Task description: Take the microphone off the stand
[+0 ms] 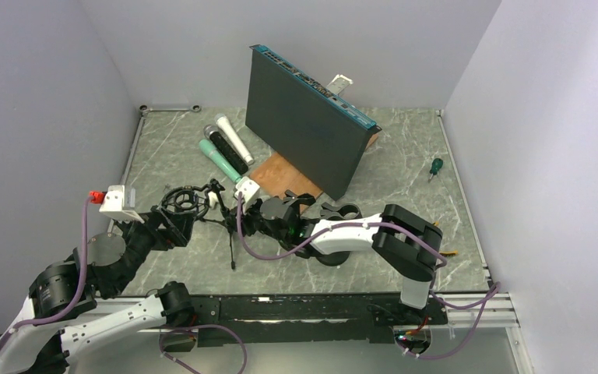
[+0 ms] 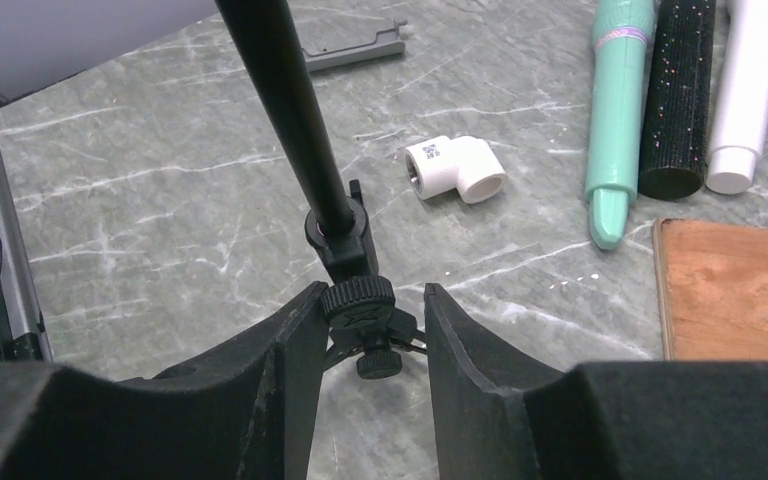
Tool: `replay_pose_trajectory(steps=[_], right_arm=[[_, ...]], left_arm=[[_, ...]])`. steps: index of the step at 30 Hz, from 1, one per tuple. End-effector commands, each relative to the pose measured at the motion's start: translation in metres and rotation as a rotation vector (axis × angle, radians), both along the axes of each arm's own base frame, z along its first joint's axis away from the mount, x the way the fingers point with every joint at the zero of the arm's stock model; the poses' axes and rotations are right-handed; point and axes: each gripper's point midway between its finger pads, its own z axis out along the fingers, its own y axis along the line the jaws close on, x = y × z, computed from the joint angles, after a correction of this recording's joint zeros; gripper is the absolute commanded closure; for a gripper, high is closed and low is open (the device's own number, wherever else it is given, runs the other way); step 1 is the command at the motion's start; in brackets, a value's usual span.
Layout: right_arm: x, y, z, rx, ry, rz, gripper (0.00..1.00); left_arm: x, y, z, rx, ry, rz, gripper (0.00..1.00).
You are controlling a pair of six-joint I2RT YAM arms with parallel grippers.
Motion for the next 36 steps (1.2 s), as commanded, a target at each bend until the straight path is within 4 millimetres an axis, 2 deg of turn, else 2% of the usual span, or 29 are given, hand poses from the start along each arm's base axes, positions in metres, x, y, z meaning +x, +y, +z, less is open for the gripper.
replay_pose_trajectory(steps=[1,11,19,26,31,32,36], right_arm=[[0.009,0.012,0.022,0.047,-0.061,0.010,0.62],[0.011,0.008,0.016,-0.075,-0.212,0.026,1.00],[0.005,0.005,-0.015,-0.324,-0.461,-0.024,1.00],[-0.006,0.008,-0.022,-0.591,-0.774,-0.042,1.00],[-0.001,0.003,-0.022,-0.681,-0.856,-0.041,1.00],[-0.001,0.004,-0.022,-0.690,-0.865,-0.037,0.98],[-0.005,0.005,-0.019,-0.655,-0.797,-0.024,0.77]], left_arm=[[0.000,-0.004,-0.002,0.022,0.004,-0.020,0.13],[0.001,-0.003,-0.002,0.028,0.006,-0.014,0.13],[0.001,-0.008,-0.001,0.014,0.013,-0.022,0.13],[0.000,-0.011,-0.002,0.003,0.016,-0.033,0.13],[-0.001,-0.007,-0.005,0.009,0.026,-0.024,0.13],[-0.001,-0.007,-0.005,0.008,0.027,-0.024,0.13],[-0.002,-0.006,-0.007,-0.007,0.026,-0.022,0.13]])
